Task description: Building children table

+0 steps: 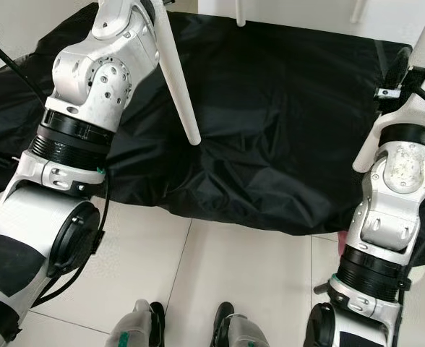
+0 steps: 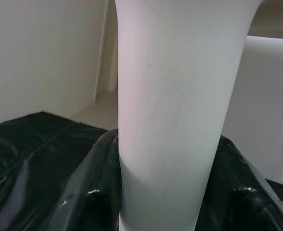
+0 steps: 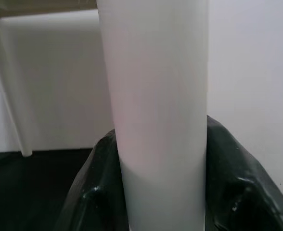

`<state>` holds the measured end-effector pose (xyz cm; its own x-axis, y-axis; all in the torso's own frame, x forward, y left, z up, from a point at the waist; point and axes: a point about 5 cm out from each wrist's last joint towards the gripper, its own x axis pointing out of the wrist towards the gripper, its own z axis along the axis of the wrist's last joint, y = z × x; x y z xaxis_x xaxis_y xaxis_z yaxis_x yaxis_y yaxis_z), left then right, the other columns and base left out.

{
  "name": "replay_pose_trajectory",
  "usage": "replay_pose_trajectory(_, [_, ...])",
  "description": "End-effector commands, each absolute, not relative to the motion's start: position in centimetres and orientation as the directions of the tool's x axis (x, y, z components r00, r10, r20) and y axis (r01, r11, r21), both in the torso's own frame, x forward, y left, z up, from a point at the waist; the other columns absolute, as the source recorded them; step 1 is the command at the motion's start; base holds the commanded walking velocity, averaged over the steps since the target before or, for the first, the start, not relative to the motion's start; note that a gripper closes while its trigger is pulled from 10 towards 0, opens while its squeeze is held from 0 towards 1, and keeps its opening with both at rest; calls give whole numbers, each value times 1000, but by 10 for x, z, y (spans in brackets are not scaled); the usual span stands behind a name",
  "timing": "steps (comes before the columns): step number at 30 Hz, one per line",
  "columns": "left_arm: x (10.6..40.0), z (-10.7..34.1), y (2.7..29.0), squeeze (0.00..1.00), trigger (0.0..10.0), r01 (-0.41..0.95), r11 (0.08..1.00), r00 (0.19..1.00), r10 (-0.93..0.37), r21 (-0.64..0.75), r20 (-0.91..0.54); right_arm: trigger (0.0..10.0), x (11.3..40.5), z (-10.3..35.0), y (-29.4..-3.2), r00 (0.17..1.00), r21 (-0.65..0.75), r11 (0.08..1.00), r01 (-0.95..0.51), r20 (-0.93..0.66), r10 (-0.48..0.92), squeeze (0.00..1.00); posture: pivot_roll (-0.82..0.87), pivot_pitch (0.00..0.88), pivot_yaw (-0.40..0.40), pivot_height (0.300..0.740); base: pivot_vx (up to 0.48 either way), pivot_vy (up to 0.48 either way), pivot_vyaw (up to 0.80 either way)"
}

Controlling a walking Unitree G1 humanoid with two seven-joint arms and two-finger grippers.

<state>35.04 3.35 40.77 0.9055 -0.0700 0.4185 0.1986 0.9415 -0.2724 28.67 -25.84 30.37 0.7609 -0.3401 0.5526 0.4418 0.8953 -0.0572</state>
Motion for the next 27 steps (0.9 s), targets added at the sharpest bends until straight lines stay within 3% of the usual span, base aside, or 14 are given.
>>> replay_pose_trajectory(1, [338,414,13,0,10000,573,804,744,-429,-158,513,10000,299,274,-252,850,-55,925,376,418,-320,1000,12,191,8,740,0,0,0])
replay_pose_trajectory(2, [338,414,13,0,10000,573,804,744,-429,-158,513,10000,299,274,-252,850,-55,925,376,418,-320,1000,12,191,8,740,0,0,0])
replay_pose_trajectory(3, [342,410,17,1000,10000,567,808,755,-431,-162,494,10000,299,273,-248,853,-43,931,362,419,-312,1000,21,195,5,740,0,0,0])
replay_pose_trajectory(12, [344,398,28,1000,10000,531,837,784,-428,-129,448,10000,301,267,-241,864,-34,944,328,414,-285,1000,39,192,-2,740,0,0,0])
replay_pose_trajectory(13, [342,393,30,243,10000,527,842,788,-436,-112,435,10000,300,267,-238,865,-33,949,314,423,-272,933,42,189,-4,740,0,0,0])
replay_pose_trajectory(14, [341,388,31,0,10000,524,846,791,-442,-98,423,10000,300,267,-236,867,-32,954,299,426,-257,0,47,189,-6,740,0,0,0])
replay_pose_trajectory(27, [317,328,57,0,10000,523,852,790,-482,-6,379,10000,272,257,-223,825,-40,967,250,532,-191,0,53,194,-14,740,0,0,0])
